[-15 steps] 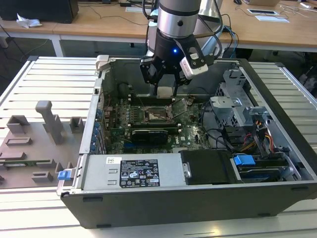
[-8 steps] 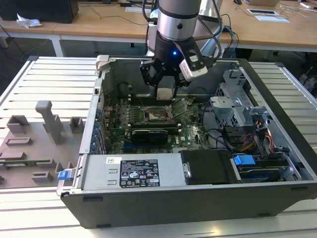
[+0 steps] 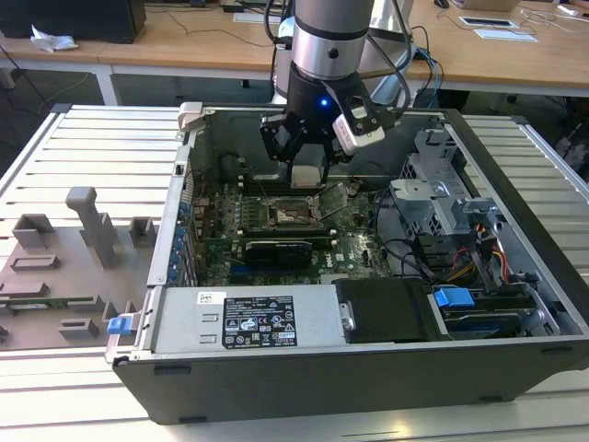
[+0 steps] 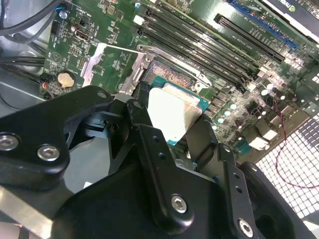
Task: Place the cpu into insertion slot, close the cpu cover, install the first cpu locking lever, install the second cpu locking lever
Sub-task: 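Place the cpu into insertion slot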
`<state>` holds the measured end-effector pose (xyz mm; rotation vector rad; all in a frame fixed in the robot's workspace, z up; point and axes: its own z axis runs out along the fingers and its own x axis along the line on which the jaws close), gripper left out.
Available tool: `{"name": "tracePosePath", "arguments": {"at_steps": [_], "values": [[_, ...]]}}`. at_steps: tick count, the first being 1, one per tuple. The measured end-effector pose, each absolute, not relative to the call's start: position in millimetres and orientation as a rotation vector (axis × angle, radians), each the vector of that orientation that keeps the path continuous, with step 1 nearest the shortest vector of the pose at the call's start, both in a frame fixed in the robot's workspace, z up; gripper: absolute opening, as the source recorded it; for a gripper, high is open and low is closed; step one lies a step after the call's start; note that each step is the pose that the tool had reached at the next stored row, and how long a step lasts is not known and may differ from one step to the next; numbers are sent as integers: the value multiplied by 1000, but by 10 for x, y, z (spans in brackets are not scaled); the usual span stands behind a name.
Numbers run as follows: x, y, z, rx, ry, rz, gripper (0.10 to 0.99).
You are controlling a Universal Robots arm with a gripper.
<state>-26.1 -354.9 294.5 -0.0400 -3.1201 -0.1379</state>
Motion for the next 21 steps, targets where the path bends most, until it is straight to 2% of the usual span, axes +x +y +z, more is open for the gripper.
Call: {"name": "tracePosePath", "arguments": {"at_steps": [21], "values": [[-261,-3524,2779,-40,-3120,-133,541]]}}
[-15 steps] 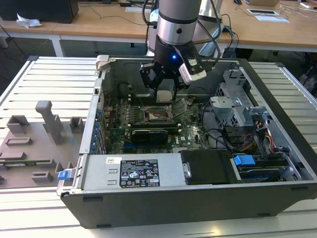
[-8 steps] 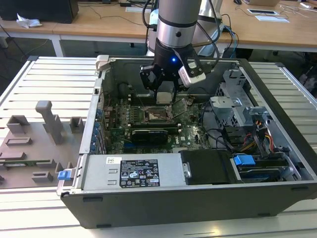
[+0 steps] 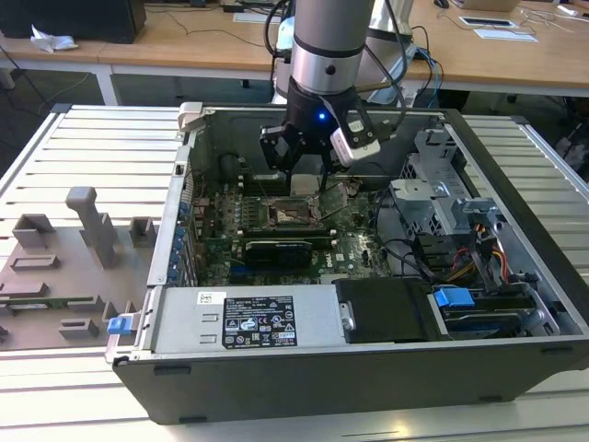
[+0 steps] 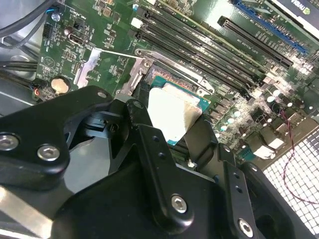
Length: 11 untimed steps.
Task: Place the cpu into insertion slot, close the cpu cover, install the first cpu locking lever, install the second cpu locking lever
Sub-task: 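Place the cpu into insertion slot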
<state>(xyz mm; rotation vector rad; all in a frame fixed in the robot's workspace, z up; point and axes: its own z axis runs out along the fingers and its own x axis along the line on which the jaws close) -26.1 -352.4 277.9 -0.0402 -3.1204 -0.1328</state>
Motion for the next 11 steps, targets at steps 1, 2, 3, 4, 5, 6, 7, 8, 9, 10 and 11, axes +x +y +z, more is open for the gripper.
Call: {"name": "tracePosePath", "arguments": {"at_steps": [1,2,3,4,5,6,7,8,9,10,11], "values": [[-261,-3497,2778,-40,-3120,-131,541],[-261,-3468,2774,-40,-3121,-131,541],[-260,-3409,2763,-40,-3121,-130,541],[-260,-3379,2755,-40,-3121,-129,541],[-261,-3355,2747,-40,-3121,-128,541],[-260,-3335,2735,-40,-3121,-128,541],[-261,-3327,2721,-40,-3121,-128,541],[-260,-3318,2693,-40,-3121,-128,541],[-260,-3317,2674,-40,-3121,-127,541],[-260,-3317,2664,-40,-3121,-127,541],[-261,-3317,2655,-40,-3121,-126,541]]}}
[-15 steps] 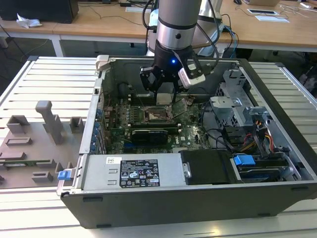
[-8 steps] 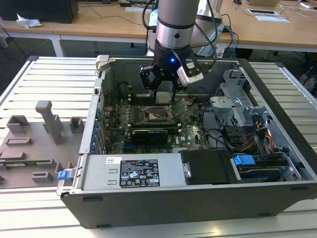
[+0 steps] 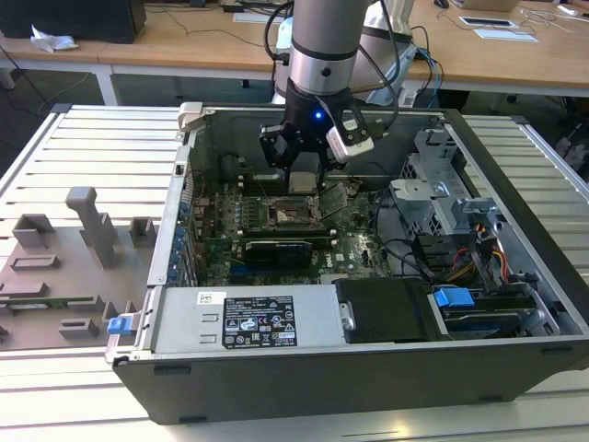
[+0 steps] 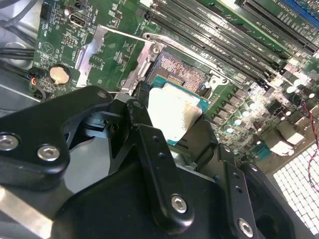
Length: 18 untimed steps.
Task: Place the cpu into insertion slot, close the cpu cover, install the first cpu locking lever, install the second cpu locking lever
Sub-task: 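Place the cpu into insertion slot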
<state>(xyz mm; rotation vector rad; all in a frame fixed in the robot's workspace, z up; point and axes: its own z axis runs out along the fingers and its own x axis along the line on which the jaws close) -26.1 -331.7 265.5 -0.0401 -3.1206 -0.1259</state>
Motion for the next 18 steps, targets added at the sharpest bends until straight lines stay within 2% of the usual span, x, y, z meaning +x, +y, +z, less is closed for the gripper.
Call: {"name": "tracePosePath", "arguments": {"at_steps": [18], "values": [[-261,-3317,2653,-371,-3107,-127,541]]}}
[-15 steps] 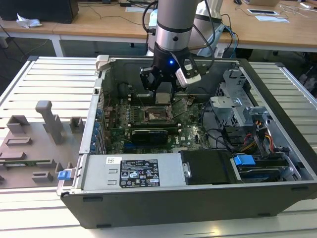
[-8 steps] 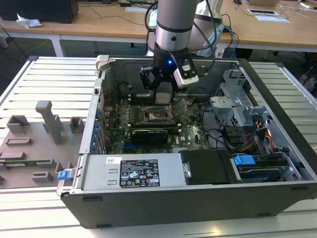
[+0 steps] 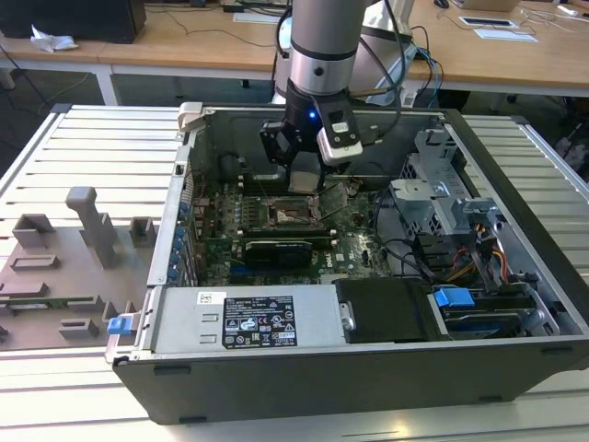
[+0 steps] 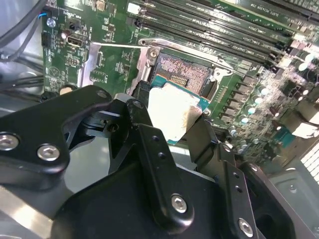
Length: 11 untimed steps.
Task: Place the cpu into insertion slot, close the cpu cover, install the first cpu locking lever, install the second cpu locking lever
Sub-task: 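Place the cpu into insertion slot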
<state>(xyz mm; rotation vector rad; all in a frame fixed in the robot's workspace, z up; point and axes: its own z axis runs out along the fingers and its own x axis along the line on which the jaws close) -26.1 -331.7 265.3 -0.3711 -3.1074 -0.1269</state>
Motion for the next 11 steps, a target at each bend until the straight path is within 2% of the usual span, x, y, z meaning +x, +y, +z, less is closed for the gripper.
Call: {"name": "tracePosePath", "arguments": {"at_steps": [11], "values": [[-260,-3317,2649,-639,-3071,-128,541]]}}
